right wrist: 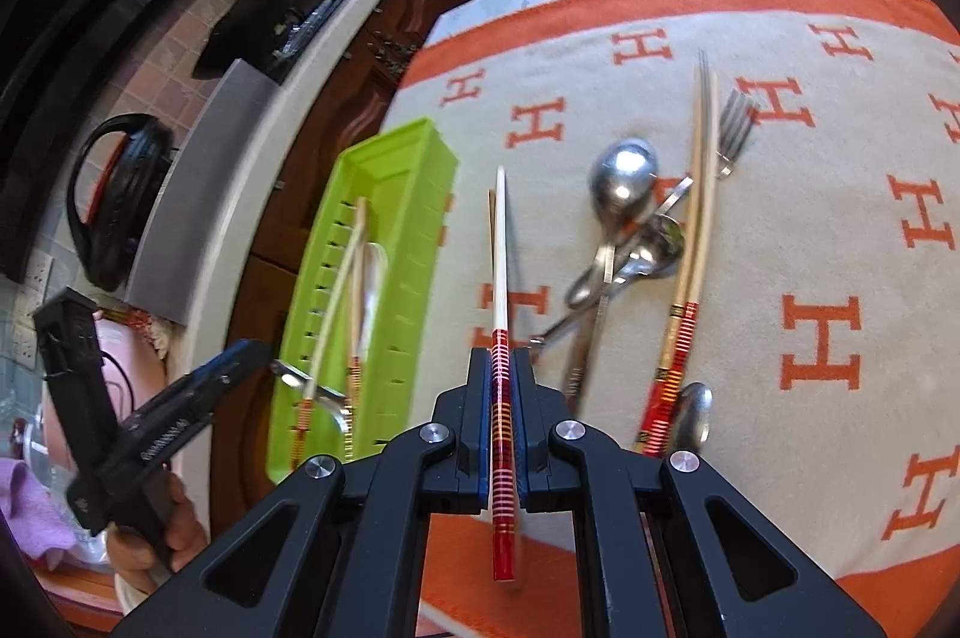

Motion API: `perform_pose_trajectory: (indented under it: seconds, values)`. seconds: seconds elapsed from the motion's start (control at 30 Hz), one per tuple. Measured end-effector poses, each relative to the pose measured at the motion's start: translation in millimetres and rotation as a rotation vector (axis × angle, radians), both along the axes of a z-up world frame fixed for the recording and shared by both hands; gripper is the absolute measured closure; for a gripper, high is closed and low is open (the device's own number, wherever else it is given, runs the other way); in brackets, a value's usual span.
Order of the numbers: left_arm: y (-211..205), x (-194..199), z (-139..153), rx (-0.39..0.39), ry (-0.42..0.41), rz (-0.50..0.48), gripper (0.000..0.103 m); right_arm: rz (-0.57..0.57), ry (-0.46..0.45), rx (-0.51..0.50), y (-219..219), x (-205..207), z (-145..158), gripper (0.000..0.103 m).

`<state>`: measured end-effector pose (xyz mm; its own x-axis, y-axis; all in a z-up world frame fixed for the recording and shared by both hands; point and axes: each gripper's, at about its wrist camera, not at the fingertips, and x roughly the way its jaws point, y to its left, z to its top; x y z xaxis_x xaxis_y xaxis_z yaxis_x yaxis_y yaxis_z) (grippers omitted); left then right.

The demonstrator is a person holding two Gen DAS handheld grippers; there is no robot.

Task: Organize utensils
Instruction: 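Lower the red-striped chopstick into the tray with the left tool while the right tool grasps another, then carry the red-striped chopstick into the tray with the right tool and open it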

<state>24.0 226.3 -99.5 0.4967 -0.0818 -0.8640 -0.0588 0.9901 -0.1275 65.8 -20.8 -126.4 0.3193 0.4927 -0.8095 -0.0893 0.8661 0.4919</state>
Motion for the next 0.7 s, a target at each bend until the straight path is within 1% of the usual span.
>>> perform_pose_trajectory:
  seconds: [0.07,0.13,0.33,0.53,0.7]
  values:
    - [2.5,-3.2,2.2,0.004,-0.011,0.005,0.075,0.016,-0.012,0.006,6.3,-2.6,10.1,0.097]
    - [6.1,-7.5,4.3,0.001,-0.024,0.014,0.07,0.031,-0.023,0.007,12.6,-3.3,18.9,0.097]
    - [21.2,-16.2,3.2,-0.014,-0.033,0.042,0.069,0.053,-0.062,0.001,38.4,-1.0,44.0,0.097]
    - [31.7,-20.7,2.2,-0.033,-0.04,0.057,0.069,-0.012,-0.083,-0.015,41.5,2.1,57.9,0.098]
    - [33.3,-22.1,1.7,-0.035,-0.048,0.056,0.069,-0.079,-0.133,-0.033,31.7,-0.2,70.8,0.098]
